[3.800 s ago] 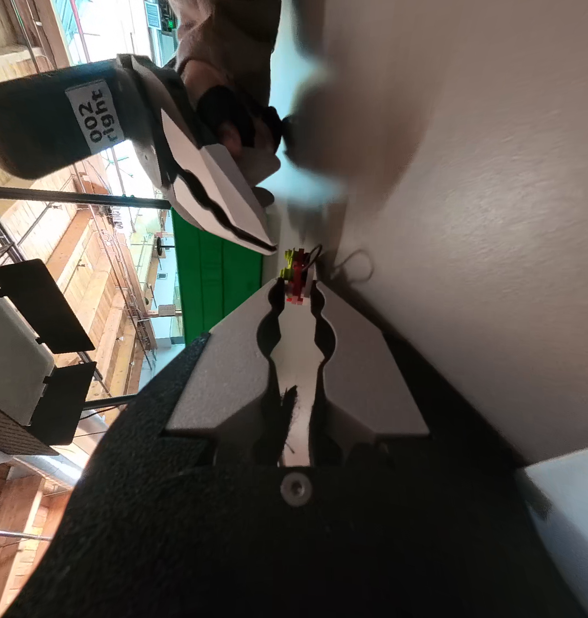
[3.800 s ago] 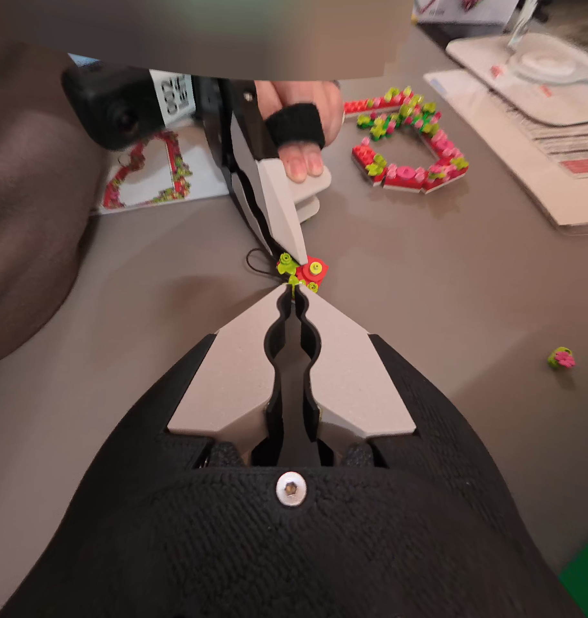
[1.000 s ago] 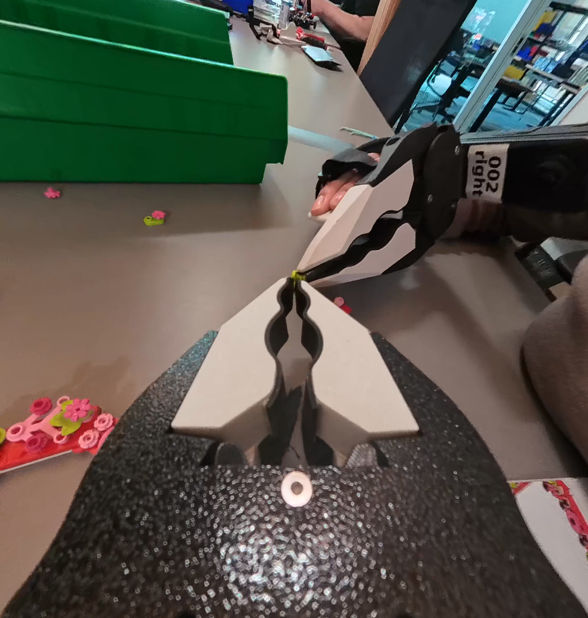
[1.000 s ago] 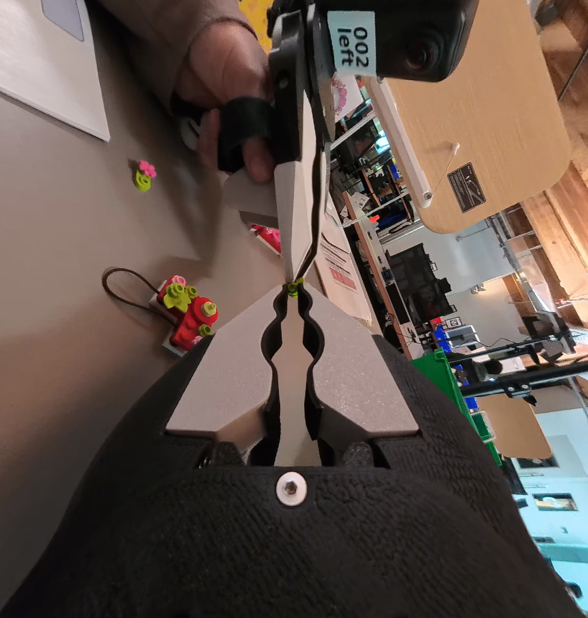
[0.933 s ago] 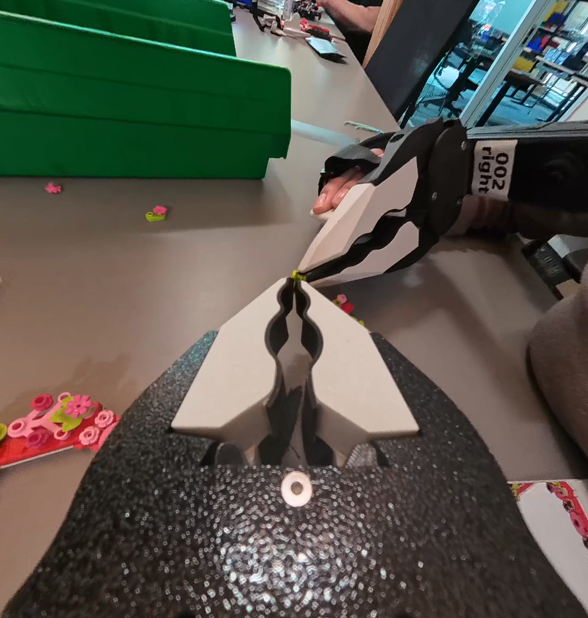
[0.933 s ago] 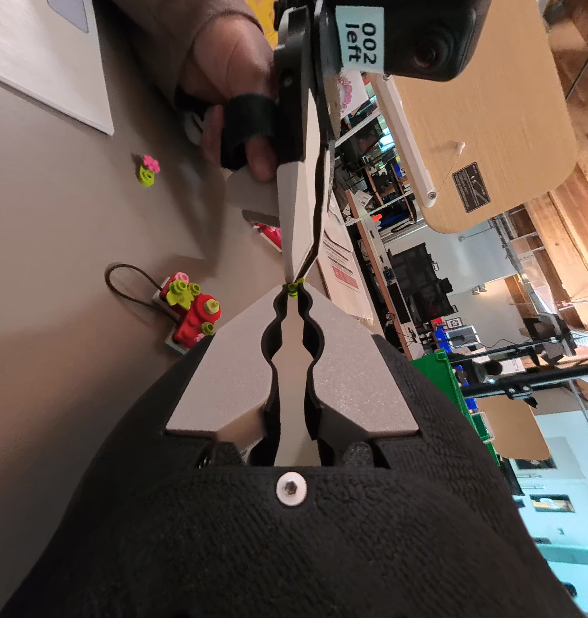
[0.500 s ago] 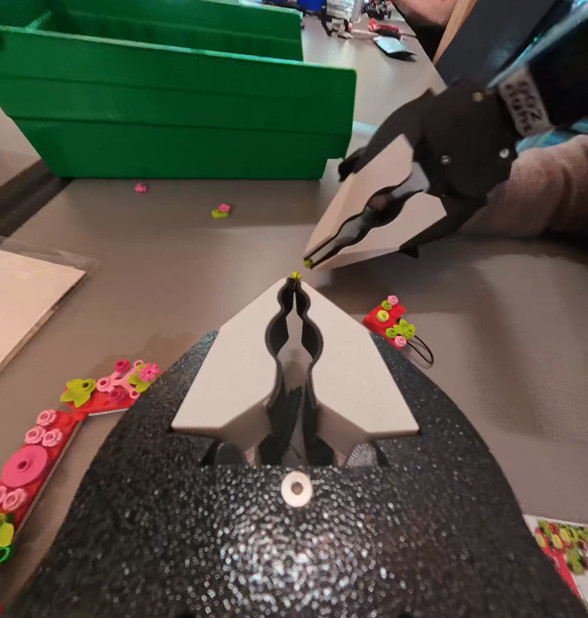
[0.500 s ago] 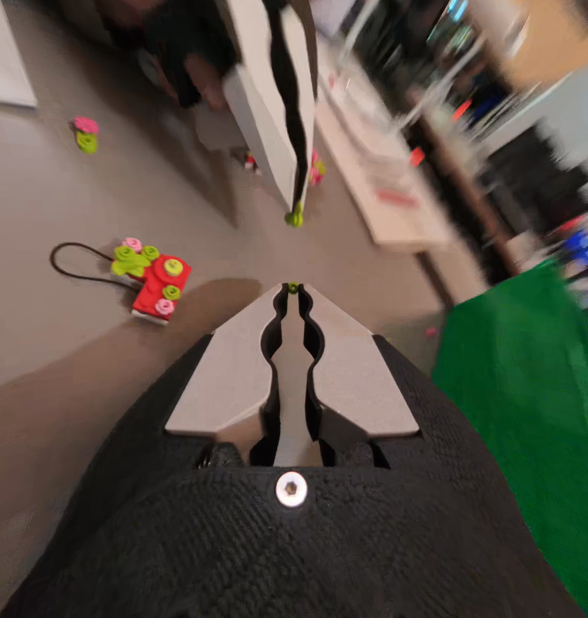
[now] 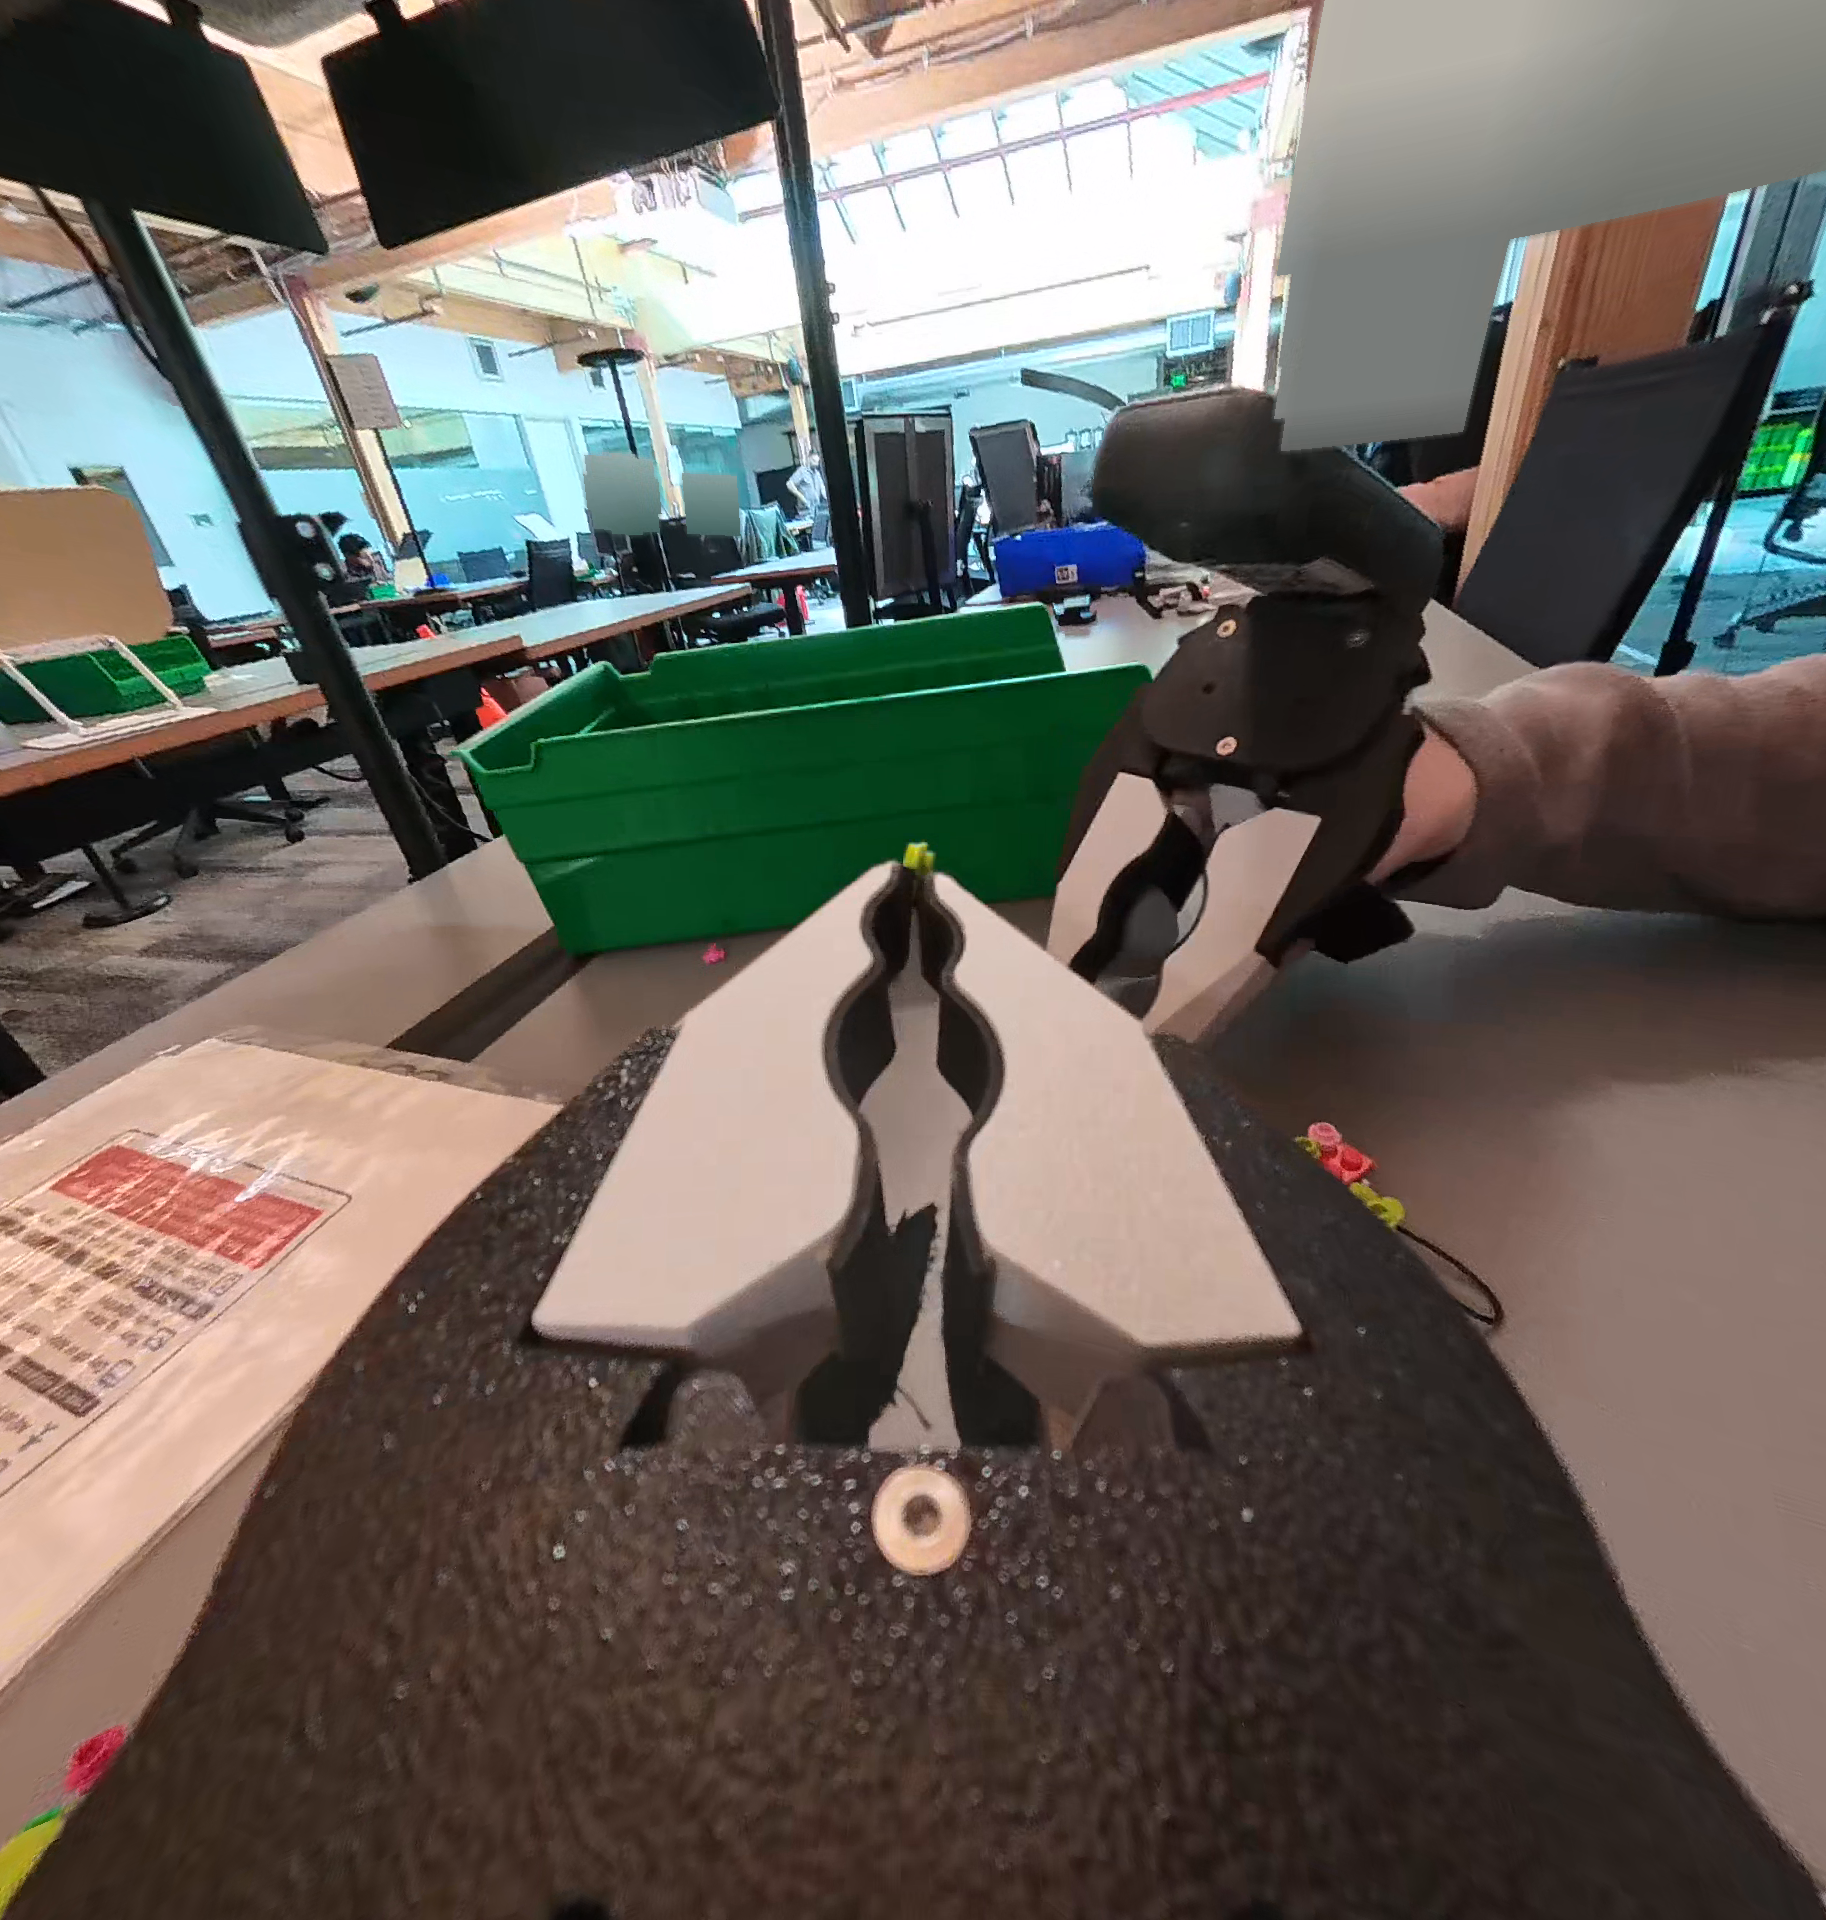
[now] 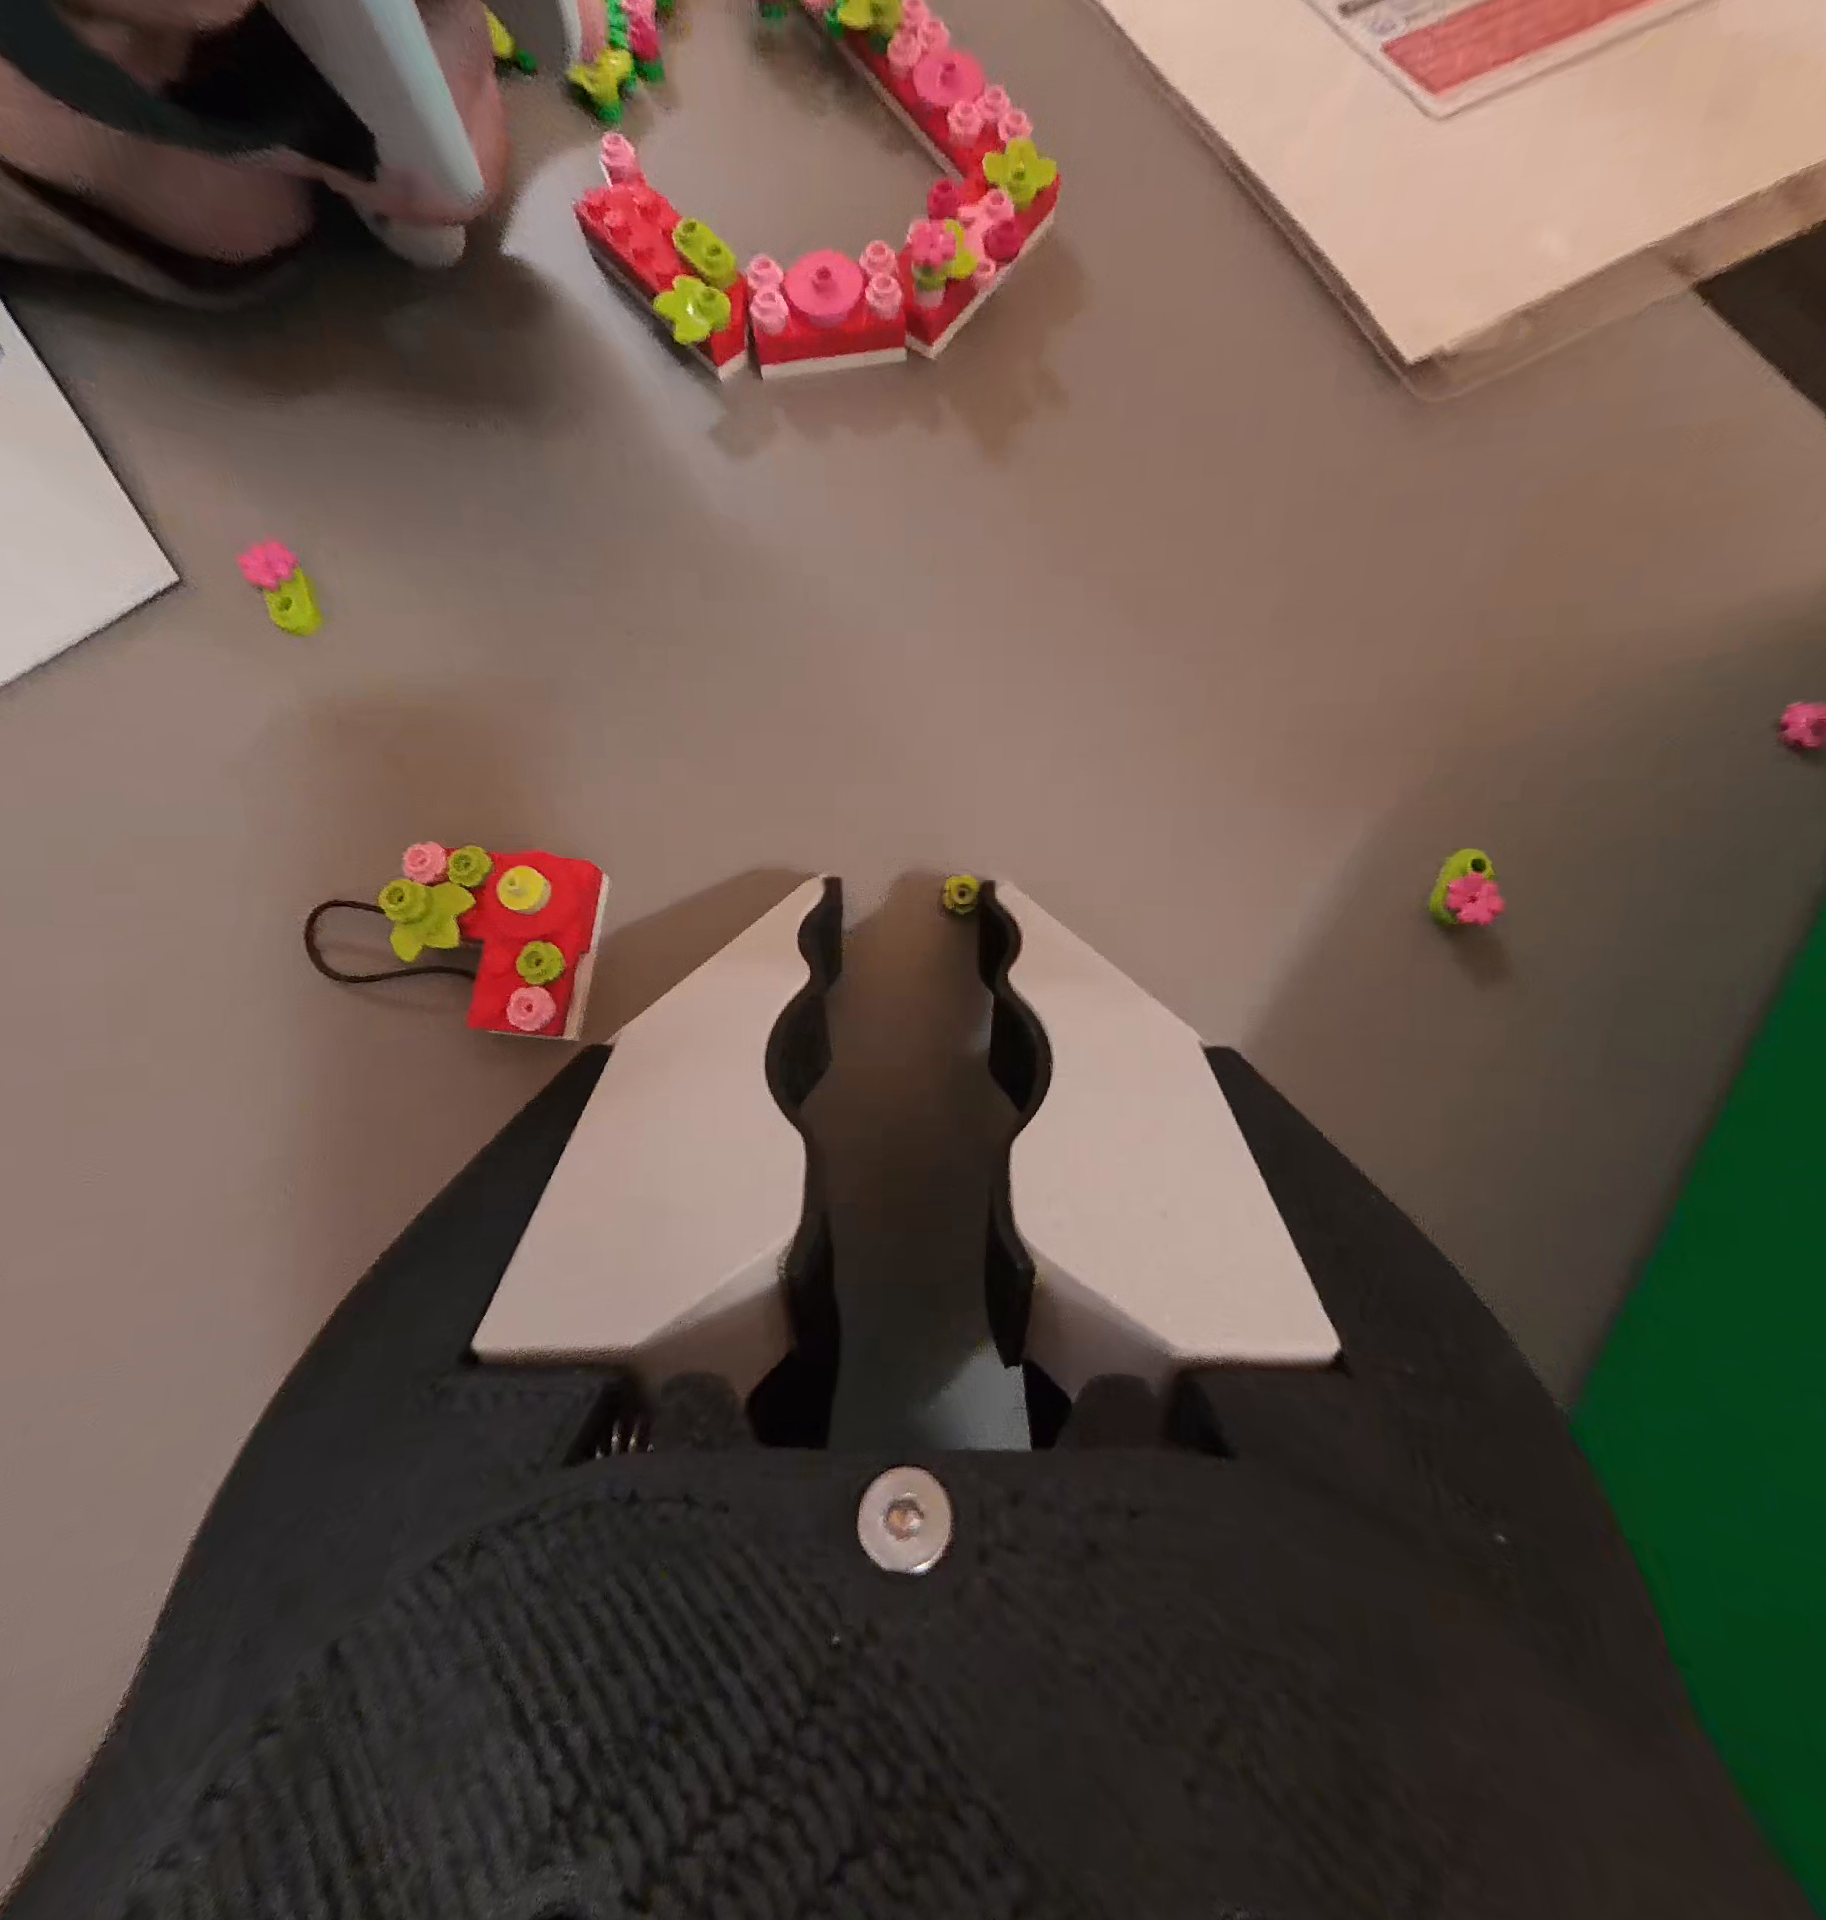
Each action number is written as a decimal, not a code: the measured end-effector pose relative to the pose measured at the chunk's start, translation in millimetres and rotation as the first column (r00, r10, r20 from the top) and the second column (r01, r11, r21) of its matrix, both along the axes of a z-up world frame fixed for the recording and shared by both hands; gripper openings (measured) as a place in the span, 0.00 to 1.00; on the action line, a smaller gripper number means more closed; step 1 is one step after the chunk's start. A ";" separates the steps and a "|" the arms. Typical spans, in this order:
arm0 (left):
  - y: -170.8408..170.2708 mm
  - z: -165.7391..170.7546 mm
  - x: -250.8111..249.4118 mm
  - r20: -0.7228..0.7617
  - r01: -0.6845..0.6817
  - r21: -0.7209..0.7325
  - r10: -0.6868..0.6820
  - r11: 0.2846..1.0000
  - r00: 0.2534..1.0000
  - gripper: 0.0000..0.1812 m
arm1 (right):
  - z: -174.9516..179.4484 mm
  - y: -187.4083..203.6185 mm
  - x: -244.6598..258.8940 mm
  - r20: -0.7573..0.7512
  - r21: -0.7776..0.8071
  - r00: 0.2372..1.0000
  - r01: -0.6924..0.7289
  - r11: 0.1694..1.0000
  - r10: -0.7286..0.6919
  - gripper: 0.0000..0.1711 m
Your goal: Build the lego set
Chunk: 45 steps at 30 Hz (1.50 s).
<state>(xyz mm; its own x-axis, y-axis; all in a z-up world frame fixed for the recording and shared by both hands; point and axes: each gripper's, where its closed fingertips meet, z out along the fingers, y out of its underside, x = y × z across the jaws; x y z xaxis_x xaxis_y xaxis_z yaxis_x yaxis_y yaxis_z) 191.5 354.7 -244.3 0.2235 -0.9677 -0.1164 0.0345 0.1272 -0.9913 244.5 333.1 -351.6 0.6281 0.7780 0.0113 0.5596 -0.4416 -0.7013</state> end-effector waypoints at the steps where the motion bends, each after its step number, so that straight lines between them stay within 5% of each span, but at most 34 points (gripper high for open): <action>1: 0.6 0.9 -0.6 0.009 -0.002 0.000 0.002 1.000 1.000 0.00 | 0.2 0.3 2.5 -0.009 -0.008 1.000 0.017 1.000 -0.017 0.16; 21: -7.5 -1.2 3.5 0.008 0.039 0.037 -0.040 0.999 0.999 0.00 | 0.2 6.3 16.1 -0.034 0.007 0.992 0.123 0.992 -0.123 0.35; 24: -7.5 0.6 2.7 0.016 0.028 0.068 -0.029 0.997 0.999 0.00 | 12.2 15.2 23.2 0.008 0.144 0.990 0.140 0.980 -0.143 0.36; 26: -6.1 2.3 2.1 0.027 0.019 0.076 -0.021 0.997 0.999 0.00 | 28.5 24.2 25.2 -0.017 0.279 0.987 0.160 0.947 -0.162 0.33; 34: -8.4 1.8 3.3 0.021 0.023 0.105 -0.026 0.994 0.999 0.00 | 30.7 93.9 56.0 0.065 0.294 0.910 0.375 0.879 -0.410 0.13; 41: -4.4 3.5 -0.9 0.033 0.004 0.103 -0.008 0.995 0.999 0.00 | 15.3 149.3 77.0 0.174 0.255 0.806 0.518 0.816 -0.566 0.09; 45: -6.8 3.3 -0.3 0.029 0.008 0.116 -0.011 0.993 1.000 0.00 | 9.8 163.9 82.1 0.057 0.172 0.776 0.612 0.772 -0.628 0.08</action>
